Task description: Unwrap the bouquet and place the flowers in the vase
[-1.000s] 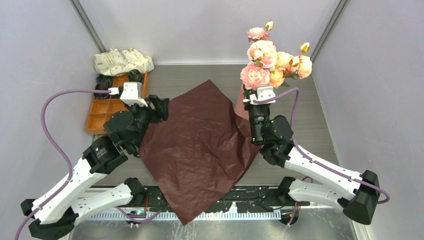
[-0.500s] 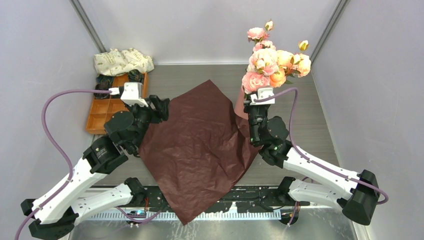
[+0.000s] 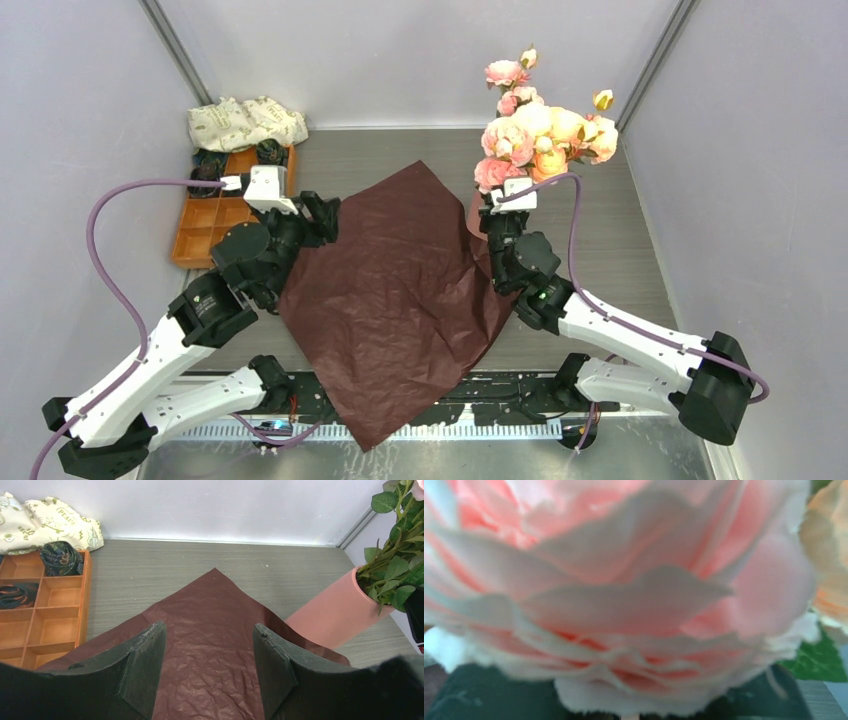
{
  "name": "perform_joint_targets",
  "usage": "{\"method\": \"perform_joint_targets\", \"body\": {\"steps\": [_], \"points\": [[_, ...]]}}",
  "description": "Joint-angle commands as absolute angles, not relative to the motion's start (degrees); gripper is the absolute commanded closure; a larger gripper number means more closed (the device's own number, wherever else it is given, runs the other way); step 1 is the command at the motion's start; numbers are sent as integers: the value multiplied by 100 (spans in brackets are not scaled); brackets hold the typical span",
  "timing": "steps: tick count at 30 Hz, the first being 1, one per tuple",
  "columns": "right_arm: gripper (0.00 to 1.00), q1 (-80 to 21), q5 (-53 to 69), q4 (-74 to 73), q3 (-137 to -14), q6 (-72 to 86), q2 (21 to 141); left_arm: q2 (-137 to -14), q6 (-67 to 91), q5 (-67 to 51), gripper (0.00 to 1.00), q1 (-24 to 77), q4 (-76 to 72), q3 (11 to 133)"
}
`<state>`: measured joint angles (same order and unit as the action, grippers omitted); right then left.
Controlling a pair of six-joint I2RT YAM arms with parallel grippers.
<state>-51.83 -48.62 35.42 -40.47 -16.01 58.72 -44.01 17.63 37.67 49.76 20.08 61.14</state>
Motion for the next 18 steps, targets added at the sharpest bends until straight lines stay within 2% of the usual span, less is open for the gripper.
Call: {"method": "perform_joint_targets", "body": {"steps": [1,10,18], "points": [[87,-5206,-4904,3275,-3975,-1169,5891,-4335,1802,3806,36,4993,1692,6126],[48,-5203,-5110,3309,-3997,-1261,5893,-4374,1810,3795,36,4992,1653,6100],[39,-5203,-5083,3048,-4073,-1158,5753,-4440,1811,3771,36,4992,1619,6128]]}}
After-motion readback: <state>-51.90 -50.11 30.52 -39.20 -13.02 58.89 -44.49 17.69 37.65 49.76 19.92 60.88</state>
